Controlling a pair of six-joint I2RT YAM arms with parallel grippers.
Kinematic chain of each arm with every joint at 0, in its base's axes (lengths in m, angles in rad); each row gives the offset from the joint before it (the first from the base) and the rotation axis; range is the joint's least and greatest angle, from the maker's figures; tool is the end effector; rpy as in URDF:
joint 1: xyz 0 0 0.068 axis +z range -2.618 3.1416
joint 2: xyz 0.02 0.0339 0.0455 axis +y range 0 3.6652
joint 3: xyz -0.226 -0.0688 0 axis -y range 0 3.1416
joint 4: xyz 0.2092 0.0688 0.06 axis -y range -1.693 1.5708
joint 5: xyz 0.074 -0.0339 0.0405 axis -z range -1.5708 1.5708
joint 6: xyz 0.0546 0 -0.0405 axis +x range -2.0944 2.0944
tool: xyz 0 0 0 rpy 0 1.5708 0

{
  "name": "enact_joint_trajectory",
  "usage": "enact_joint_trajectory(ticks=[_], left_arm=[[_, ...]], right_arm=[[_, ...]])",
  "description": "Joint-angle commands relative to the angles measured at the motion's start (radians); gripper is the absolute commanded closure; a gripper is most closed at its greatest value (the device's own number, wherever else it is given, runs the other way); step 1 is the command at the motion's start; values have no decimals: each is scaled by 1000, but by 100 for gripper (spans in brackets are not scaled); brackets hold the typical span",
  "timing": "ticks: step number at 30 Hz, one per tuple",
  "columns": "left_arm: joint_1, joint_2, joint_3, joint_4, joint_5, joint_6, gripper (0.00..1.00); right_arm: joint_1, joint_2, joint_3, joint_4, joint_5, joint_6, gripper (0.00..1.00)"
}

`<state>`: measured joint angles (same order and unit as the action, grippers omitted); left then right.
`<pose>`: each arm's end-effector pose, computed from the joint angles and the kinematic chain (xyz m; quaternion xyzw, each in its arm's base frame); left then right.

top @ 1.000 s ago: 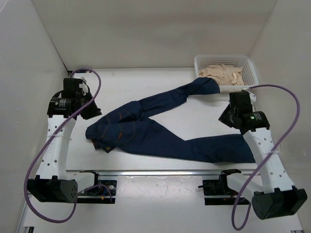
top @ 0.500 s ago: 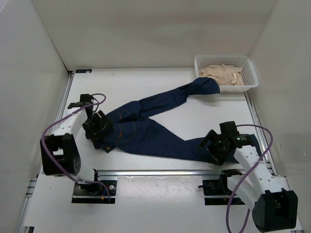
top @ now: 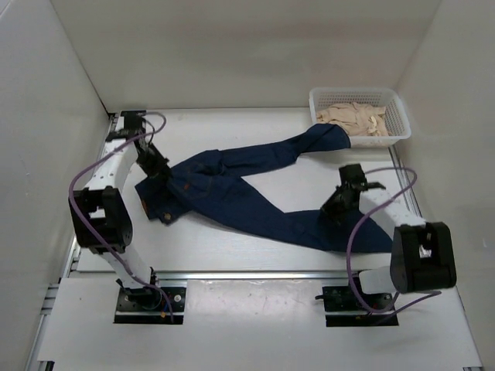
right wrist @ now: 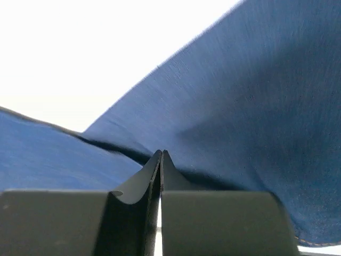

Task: Fold and stack the trousers
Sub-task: Flatten the trousers out

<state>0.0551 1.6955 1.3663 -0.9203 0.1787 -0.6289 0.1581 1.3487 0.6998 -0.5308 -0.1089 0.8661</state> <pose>0.3059 0.0072 0.2057 -0.3163 0.9310 -0.1296 0.1279 0.2184 0.0408 0.1367 0.3296 0.9224 0.1416 0.1430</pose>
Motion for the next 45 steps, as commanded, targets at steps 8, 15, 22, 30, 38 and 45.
enact_joint_trajectory(ticks=[8, 15, 22, 30, 38, 45], left_arm=[[-32, 156, 1078, -298, 16, 90, 90], [-32, -71, 736, -145, 39, 63, 90], [-32, -94, 640, -144, 10, 84, 90], [-23, -103, 640, -164, -18, 104, 90], [-23, -112, 594, -173, -18, 104, 90], [-3, -141, 594, -173, -8, 104, 90]], right_arm=[[-45, 92, 741, -110, 118, -167, 100], [10, 56, 578, -143, -124, -297, 55], [355, 66, 316, -191, -5, -354, 16], [583, 75, 162, -212, 224, -158, 11], [511, 113, 83, -35, 198, -72, 11], [500, 231, 171, 92, 274, -127, 81]])
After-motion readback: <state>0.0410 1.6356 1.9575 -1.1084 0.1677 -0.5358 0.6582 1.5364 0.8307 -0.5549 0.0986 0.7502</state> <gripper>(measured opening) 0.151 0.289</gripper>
